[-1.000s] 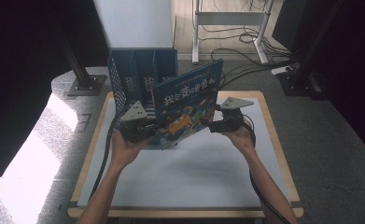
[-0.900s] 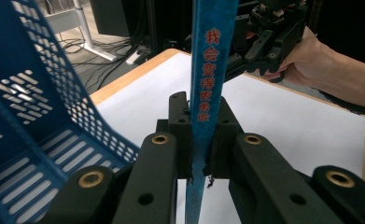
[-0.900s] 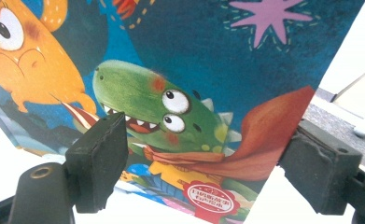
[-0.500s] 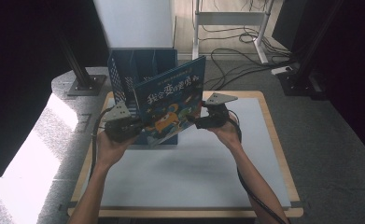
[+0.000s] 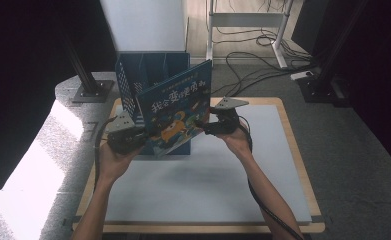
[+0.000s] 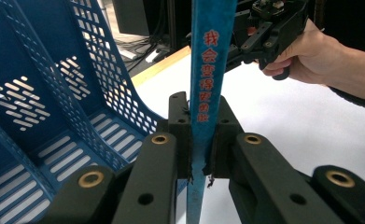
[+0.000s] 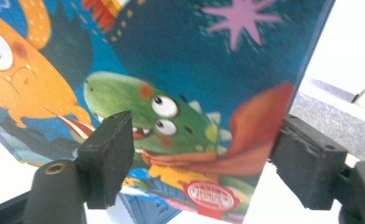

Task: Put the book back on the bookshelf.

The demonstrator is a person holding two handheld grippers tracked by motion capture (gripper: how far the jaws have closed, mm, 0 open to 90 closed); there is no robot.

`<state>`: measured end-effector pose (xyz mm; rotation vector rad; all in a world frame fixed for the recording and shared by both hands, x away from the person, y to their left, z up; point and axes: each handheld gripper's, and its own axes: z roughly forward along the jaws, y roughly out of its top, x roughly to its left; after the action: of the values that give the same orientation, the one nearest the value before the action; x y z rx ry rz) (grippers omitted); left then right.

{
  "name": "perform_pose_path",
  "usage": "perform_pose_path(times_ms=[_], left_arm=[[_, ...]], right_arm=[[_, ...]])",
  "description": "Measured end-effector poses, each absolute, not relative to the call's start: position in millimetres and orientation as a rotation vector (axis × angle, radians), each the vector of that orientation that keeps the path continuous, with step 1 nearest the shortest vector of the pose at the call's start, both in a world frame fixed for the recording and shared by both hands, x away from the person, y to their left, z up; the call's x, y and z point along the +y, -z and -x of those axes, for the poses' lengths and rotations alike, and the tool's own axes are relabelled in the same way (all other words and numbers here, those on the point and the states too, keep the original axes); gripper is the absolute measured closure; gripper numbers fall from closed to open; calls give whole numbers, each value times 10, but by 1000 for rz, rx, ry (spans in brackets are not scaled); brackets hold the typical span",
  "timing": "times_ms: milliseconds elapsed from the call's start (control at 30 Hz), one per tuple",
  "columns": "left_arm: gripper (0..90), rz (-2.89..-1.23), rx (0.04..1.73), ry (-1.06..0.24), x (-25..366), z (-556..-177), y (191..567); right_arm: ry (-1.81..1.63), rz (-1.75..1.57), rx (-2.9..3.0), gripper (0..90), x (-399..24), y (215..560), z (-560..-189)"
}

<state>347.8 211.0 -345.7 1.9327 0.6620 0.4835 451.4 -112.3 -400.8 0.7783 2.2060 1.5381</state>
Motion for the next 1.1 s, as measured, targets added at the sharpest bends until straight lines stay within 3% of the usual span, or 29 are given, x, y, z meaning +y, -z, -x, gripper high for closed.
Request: perform_pose_path(times_ms=[100,333,433,1100], left_arm=[[830,-1939,683,-550,2124,-3451,3447],[830,-1926,722,-561,2185,-3462,3443],[829,-1928,720,-562,2187,-3450,3447],[796,-1928,799,-652,2304,-3360,3461]], right_arm=[[-1556,-825,2178,312,-1148,4039,-4497],[-1579,-781,2214,615,-1017,4114,-4499],[-1550,-740,2242,665,-860,4119,-4503],[-1568,-751,2236,660,-394,4132,-4689]])
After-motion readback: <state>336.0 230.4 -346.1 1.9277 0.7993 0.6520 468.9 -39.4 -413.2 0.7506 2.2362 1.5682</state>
